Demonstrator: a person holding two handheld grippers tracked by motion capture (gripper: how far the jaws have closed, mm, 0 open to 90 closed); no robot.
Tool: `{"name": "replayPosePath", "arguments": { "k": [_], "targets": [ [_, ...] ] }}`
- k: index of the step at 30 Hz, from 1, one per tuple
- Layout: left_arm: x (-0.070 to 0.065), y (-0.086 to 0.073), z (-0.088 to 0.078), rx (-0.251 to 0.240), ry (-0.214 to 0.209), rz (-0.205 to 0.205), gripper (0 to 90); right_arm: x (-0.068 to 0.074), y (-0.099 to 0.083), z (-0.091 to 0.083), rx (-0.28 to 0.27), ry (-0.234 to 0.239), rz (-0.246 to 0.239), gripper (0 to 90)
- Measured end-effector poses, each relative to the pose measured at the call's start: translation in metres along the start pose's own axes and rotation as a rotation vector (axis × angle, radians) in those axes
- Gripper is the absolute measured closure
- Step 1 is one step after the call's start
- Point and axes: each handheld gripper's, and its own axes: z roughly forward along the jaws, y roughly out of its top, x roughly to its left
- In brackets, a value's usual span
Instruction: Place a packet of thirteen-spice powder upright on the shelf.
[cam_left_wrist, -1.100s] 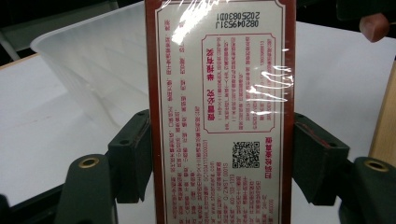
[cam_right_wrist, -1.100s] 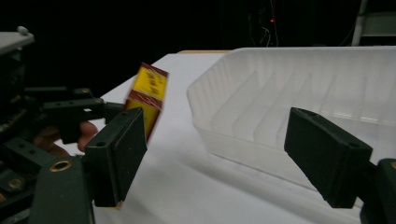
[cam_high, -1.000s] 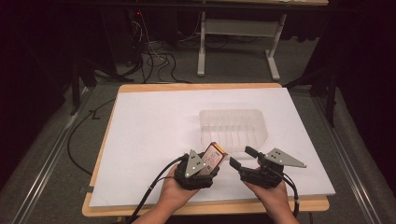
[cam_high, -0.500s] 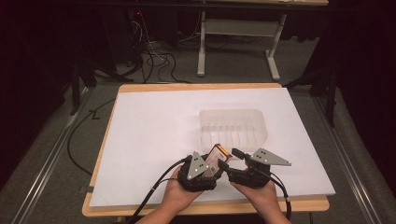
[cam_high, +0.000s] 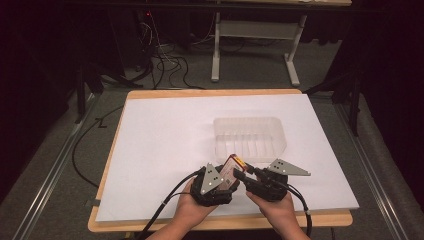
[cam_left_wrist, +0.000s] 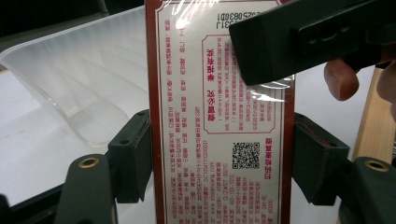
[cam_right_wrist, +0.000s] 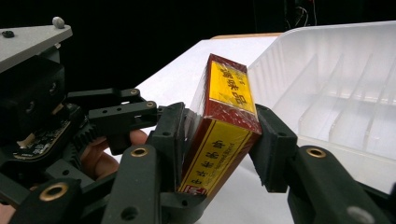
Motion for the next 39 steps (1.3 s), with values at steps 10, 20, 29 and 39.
{"name": "replayPosePath", "arguments": {
  "k": [10,20,29,39],
  "targets": [
    [0.004,0.000,0.003,0.041,-0.019,-0.027,21.3,0.004,0.001,-0.003,-0.019,-0.015,-0.025,68.1],
    [0.011,-0.001,-0.001,0.045,-0.021,-0.025,18.8,-0.008,0.003,-0.015,-0.054,-0.101,-0.048,68.3],
    [0.039,-0.003,-0.022,0.011,0.019,-0.099,21.3,-0.019,0.004,-0.029,-0.075,-0.168,-0.069,68.3],
    [0.066,-0.006,-0.046,-0.015,0.102,-0.144,21.6,-0.035,0.005,-0.047,-0.105,-0.250,-0.070,68.2]
  ]
}}
